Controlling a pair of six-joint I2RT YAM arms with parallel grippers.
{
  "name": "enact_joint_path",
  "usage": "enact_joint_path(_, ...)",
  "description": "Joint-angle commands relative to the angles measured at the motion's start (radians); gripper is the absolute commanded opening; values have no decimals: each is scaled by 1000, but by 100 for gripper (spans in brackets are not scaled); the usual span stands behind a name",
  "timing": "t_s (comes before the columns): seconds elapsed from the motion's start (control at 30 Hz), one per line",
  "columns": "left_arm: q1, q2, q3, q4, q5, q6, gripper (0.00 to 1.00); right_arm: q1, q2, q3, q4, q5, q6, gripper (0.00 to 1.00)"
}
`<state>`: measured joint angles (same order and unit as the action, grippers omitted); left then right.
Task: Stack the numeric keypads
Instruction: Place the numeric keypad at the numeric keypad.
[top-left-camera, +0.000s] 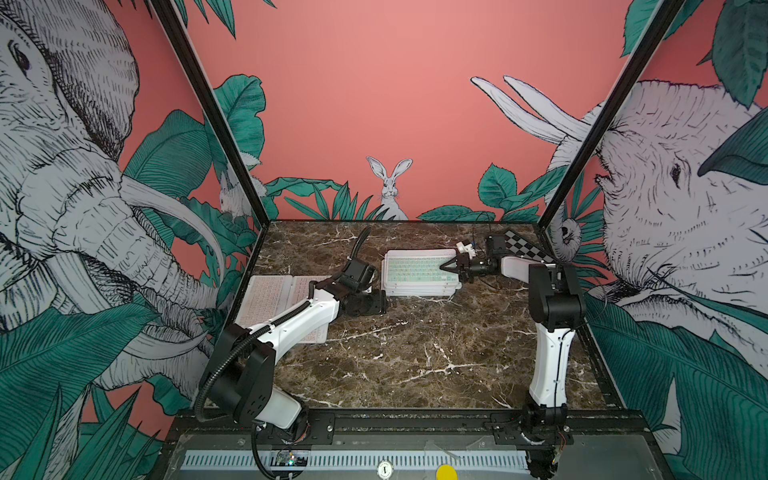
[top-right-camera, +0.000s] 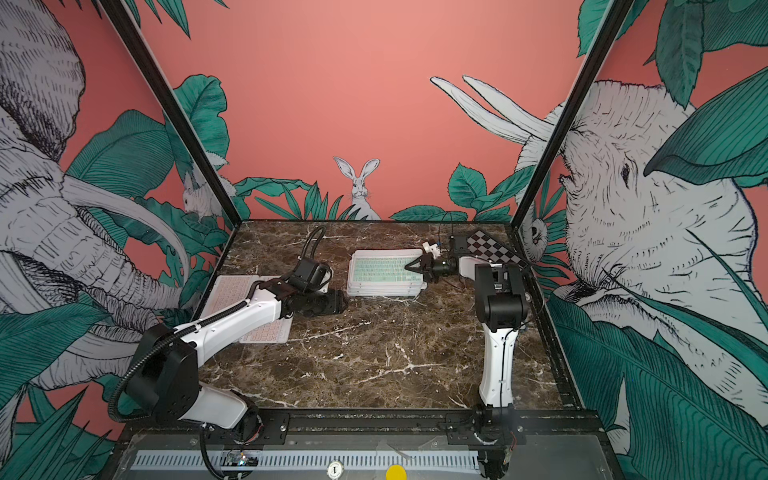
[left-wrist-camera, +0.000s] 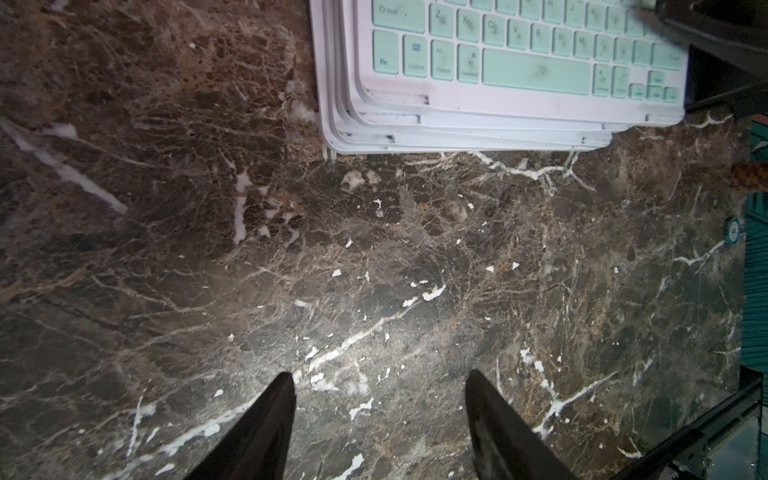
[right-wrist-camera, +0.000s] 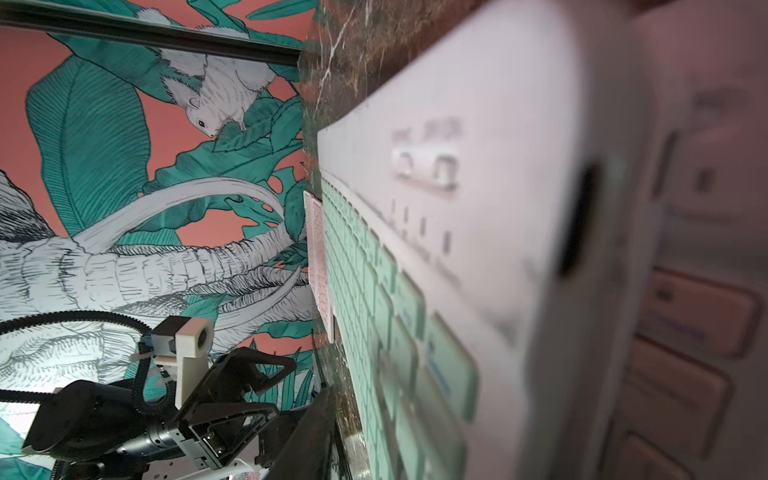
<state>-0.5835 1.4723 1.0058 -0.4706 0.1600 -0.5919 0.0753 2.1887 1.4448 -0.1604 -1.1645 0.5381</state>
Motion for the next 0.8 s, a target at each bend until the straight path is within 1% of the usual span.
enact_joint_path(0.0, -3, -9, -2, 13, 5, -5, 67, -5, -42, 40, -96, 49, -84, 40)
enact_joint_path(0.33, -6, -6, -20, 40, 10, -8, 67, -6, -91, 96, -293, 230, -190, 42)
enact_joint_path(0.6, -6, -9, -32, 49, 13, -8, 67, -5, -94, 171, -414, 353, -239, 44)
enact_joint_path(0.77, -6, -9, -35, 53, 12, -8, 67, -6, -84, 208, -457, 389, -253, 44)
